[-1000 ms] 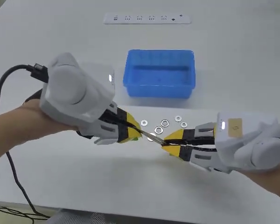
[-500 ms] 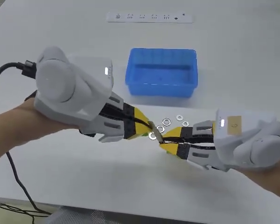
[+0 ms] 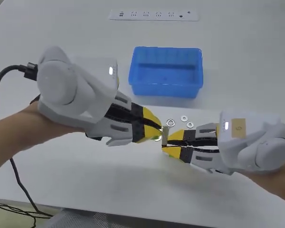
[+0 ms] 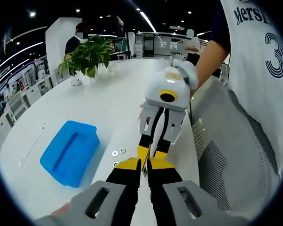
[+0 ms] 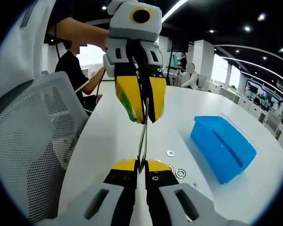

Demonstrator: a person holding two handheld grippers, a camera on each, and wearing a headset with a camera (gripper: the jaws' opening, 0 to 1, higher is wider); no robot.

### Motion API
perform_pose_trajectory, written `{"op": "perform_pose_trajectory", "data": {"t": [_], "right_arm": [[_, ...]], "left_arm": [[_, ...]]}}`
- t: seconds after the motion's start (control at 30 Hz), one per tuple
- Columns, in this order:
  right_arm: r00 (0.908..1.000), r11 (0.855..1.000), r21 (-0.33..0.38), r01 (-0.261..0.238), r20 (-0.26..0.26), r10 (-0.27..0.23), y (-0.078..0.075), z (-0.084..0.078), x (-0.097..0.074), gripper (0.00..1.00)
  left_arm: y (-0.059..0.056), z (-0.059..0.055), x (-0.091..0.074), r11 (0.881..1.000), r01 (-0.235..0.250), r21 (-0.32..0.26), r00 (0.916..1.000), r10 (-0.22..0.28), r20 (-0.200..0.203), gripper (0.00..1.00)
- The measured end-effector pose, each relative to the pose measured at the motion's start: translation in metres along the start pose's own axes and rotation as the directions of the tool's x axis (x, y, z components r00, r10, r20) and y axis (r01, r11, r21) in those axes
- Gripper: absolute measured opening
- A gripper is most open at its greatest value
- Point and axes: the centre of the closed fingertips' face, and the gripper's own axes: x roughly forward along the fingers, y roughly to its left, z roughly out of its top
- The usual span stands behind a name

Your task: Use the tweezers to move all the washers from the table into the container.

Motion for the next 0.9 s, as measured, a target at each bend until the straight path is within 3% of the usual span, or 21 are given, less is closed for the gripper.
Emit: {"op": "perform_pose_trajectory", "data": {"t": [0.1, 0.53, 0.9], "right_arm": [[1.0, 1.0, 0.001, 0.0, 0.003, 0.0, -0.0001, 0.0006, 0.0007, 0.06], [1.0, 1.0, -0.011, -0.007, 0.0, 0.007, 0.0015, 0.0022, 0.0039, 0.06], [0.999, 0.998, -0.066, -0.019, -0.043, 0.017, 0.0014, 0.0023, 0.0084, 0.09]], "left_arm": [[-0.0033, 0.0065, 0.0007, 1.0, 0.019, 0.0, 0.9995, -0.019, 0.024, 0.1], [-0.0099, 0.0032, 0.0062, 0.998, 0.053, 0.021, 0.9985, -0.053, 0.012, 0.07], [-0.0083, -0.0018, 0.0013, 0.999, 0.035, 0.018, 0.9989, -0.035, 0.029, 0.06]]}}
